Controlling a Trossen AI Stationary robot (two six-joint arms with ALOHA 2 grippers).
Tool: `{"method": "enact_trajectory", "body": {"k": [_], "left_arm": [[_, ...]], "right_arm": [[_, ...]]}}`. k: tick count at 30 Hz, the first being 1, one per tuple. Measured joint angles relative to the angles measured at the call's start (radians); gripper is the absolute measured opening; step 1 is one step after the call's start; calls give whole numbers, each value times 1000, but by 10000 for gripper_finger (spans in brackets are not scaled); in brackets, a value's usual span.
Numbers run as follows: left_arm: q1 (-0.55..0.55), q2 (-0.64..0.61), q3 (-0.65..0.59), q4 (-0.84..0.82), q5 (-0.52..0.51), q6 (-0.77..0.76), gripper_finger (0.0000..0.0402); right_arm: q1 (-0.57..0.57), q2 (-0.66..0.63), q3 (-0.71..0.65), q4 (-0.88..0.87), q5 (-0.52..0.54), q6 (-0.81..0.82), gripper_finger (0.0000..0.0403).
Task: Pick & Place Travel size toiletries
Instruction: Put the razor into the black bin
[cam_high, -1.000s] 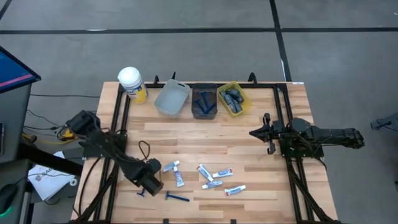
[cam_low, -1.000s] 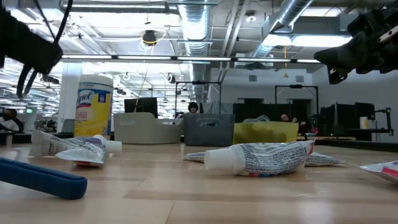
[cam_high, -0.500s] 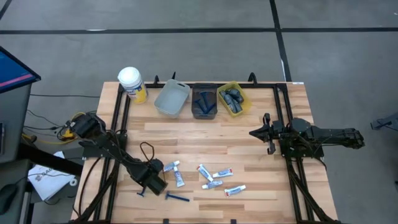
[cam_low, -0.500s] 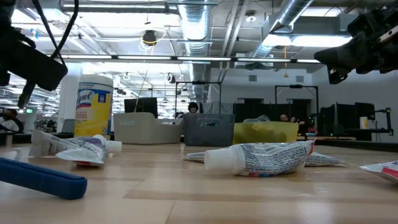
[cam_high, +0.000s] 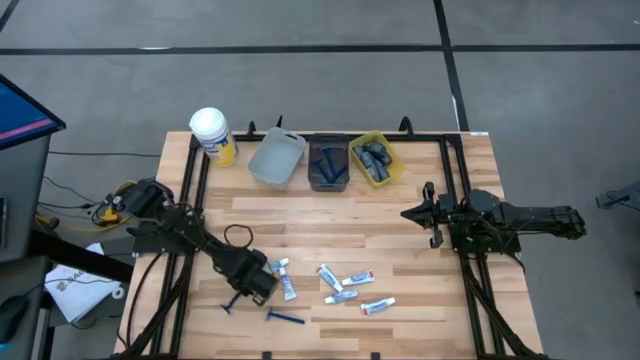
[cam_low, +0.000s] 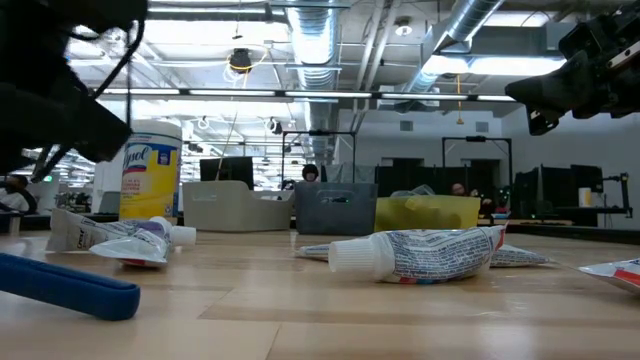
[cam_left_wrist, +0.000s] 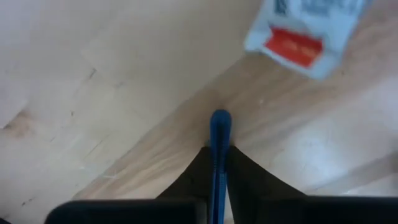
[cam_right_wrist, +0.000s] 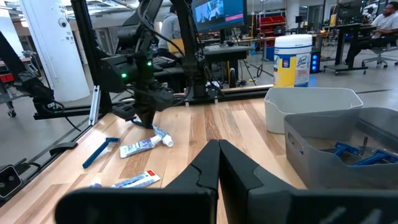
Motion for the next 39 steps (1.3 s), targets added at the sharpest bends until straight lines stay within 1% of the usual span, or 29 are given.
{"method": "enact_trajectory", "body": {"k": [3,6,12,18,20,22,24,27,31,36,39], "left_arm": [[49,-25,0,0,13,3,11],[103,-77,-5,-2,-34,1,11],[234,-249,-2,-33,-42,2,11],[409,-424,7,-32,-180,20,10],[464,-468,27,-10,-235,55,10],[518,-504,49,54,-305,115,10],[570,-528,66,164,-378,197,10],[653,-541,80,327,-418,325,10],[752,-520,101,526,-418,455,10],[834,-419,143,734,-380,578,10],[861,-333,200,764,-354,654,10]], "right_arm": [[0,0,0,0,0,0,0],[0,0,0,0,0,0,0],[0,0,0,0,0,0,0],[0,0,0,0,0,0,0],[0,0,0,0,0,0,0],[0,0,0,0,0,0,0],[0,0,0,0,0,0,0],[0,0,0,0,0,0,0],[0,0,0,0,0,0,0],[0,0,0,0,0,0,0],[0,0,0,0,0,0,0]]}}
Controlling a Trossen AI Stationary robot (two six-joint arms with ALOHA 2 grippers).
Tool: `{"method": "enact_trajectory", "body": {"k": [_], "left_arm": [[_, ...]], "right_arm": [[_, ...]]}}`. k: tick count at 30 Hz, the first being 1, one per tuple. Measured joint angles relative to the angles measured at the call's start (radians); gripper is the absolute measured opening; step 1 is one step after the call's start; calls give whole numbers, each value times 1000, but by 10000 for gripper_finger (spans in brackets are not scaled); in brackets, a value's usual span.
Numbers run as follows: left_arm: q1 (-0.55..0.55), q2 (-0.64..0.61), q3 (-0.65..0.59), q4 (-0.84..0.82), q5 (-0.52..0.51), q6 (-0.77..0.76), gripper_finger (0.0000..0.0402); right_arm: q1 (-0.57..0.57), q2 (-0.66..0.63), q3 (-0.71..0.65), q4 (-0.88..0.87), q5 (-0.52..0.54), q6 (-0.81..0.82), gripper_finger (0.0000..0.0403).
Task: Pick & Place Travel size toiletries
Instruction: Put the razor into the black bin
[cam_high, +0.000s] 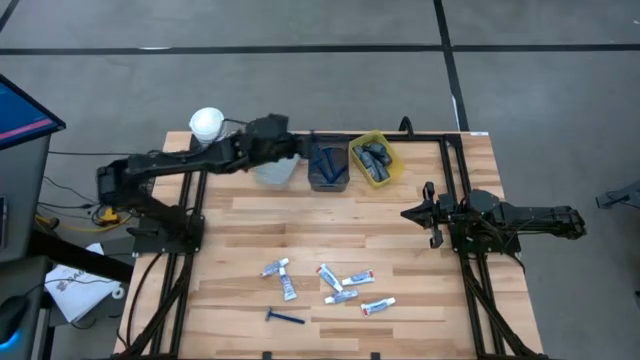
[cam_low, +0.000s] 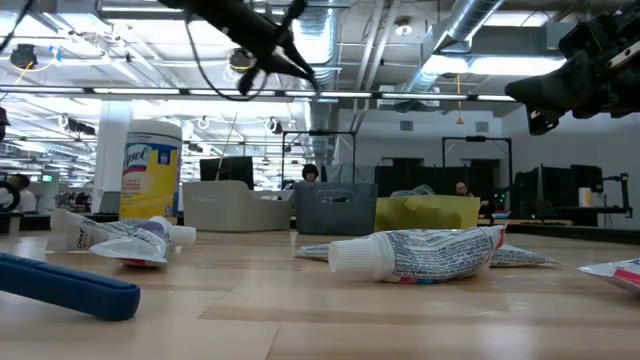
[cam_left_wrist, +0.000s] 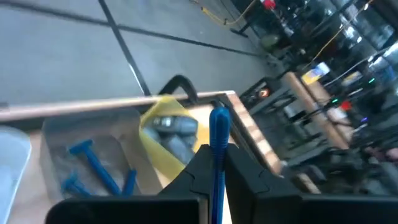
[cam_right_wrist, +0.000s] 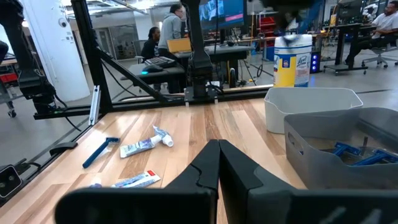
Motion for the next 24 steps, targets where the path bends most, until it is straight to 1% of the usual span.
{"method": "enact_trajectory", "body": {"k": [4,6,10,14,18,24], "left_arm": [[18,115,78,3,10,119,10],[21,163,109,2,-2,175,10],[26,247,132,1,-23,269,10],[26,319,133,2,-74,341,10],[23,389,133,3,-78,364,11],[22,458,133,10,-78,369,15]], "right_arm": [[0,0,0,0,0,0,0],[0,0,0,0,0,0,0],[0,0,0,0,0,0,0],[0,0,0,0,0,0,0],[0,0,0,0,0,0,0],[0,0,0,0,0,0,0]]}}
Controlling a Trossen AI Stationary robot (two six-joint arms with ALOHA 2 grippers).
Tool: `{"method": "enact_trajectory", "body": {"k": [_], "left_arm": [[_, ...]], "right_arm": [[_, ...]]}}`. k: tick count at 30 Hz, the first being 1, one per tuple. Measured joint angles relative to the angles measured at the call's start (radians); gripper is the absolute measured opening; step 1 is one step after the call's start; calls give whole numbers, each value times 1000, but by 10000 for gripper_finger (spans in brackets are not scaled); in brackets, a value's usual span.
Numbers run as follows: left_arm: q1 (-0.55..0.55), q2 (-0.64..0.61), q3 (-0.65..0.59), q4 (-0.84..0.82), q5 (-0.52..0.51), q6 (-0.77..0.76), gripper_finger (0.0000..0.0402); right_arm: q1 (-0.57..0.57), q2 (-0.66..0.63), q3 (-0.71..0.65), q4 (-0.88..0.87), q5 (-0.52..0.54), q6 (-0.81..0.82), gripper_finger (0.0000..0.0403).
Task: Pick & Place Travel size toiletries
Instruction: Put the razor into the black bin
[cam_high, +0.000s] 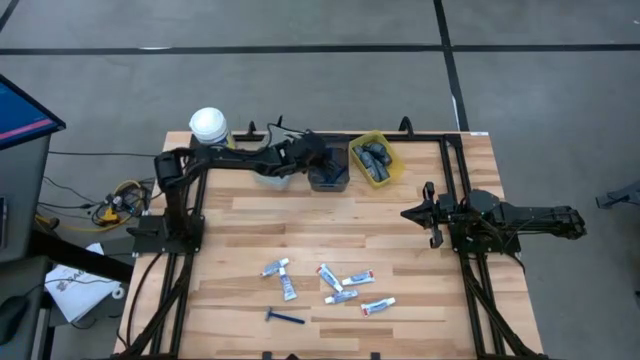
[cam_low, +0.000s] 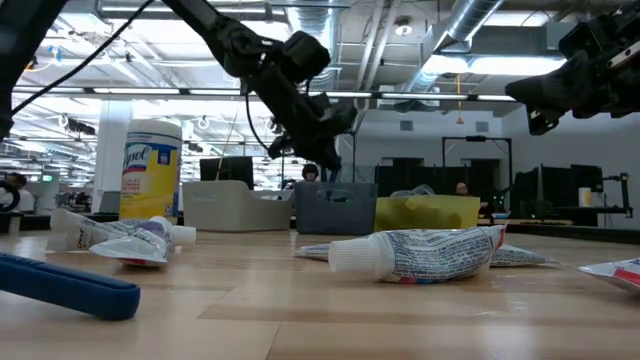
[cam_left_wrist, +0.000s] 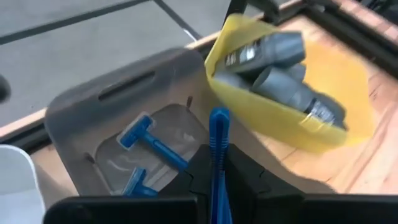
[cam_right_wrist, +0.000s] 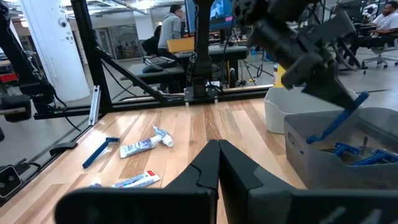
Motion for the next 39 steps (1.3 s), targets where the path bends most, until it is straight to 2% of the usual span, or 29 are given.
{"method": "enact_trajectory", "body": {"k": [11,14,21,24,27,31,33,36,39], "left_arm": [[0,44,0,6,0,45,28],[3,44,0,6,-17,70,55],[-6,18,0,-3,-17,146,150],[-23,-60,-2,-49,44,204,186],[-54,-178,-3,-126,181,261,207],[-132,-369,-61,-158,423,300,209],[-194,-465,-102,-169,499,345,202],[-324,-601,-174,-174,528,421,191],[-482,-697,-236,-171,487,468,185]], "right_arm": [[0,0,0,0,0,0,0],[0,0,0,0,0,0,0],[0,0,0,0,0,0,0],[0,0,0,0,0,0,0],[0,0,0,0,0,0,0],[0,0,0,0,0,0,0],[0,0,0,0,0,0,0],[0,0,0,0,0,0,0],[0,0,0,0,0,0,0]]}}
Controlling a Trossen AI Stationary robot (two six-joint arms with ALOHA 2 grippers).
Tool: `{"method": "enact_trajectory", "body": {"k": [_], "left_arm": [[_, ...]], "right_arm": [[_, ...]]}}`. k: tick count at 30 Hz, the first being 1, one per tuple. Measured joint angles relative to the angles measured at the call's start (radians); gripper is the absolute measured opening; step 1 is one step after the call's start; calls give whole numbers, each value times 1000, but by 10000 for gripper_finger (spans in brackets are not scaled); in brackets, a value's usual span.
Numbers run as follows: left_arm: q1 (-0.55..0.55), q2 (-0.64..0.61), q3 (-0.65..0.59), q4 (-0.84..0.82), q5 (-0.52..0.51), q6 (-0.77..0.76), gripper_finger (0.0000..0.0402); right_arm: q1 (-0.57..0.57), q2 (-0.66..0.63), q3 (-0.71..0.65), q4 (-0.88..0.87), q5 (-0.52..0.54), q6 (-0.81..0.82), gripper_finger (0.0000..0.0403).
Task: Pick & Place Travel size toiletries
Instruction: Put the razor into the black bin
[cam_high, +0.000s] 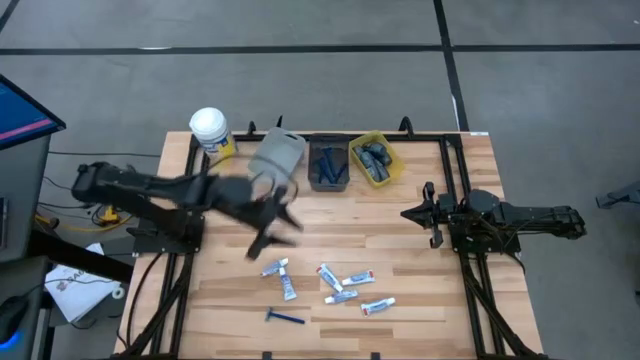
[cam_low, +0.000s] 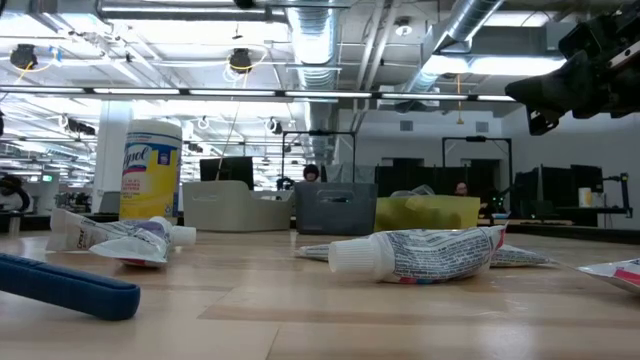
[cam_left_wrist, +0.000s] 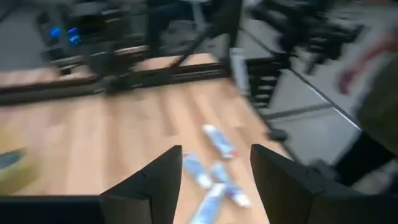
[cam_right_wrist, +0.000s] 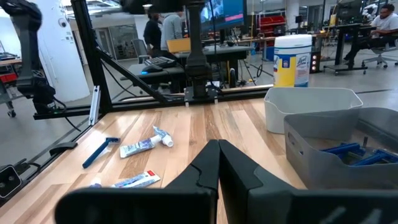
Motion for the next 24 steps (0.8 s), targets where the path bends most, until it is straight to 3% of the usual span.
{"method": "enact_trajectory", "body": {"k": [5,9,14,24], "left_arm": [[-265,-31,-61,2,-237,-88,193],[-412,45,-79,6,-334,-140,205],[-499,190,-82,23,-380,-209,211],[-544,417,-81,108,-326,-363,208]], "right_arm": [[0,0,0,0,0,0,0],[0,0,0,0,0,0,0],[0,0,0,0,0,0,0],[0,0,0,0,0,0,0]]}}
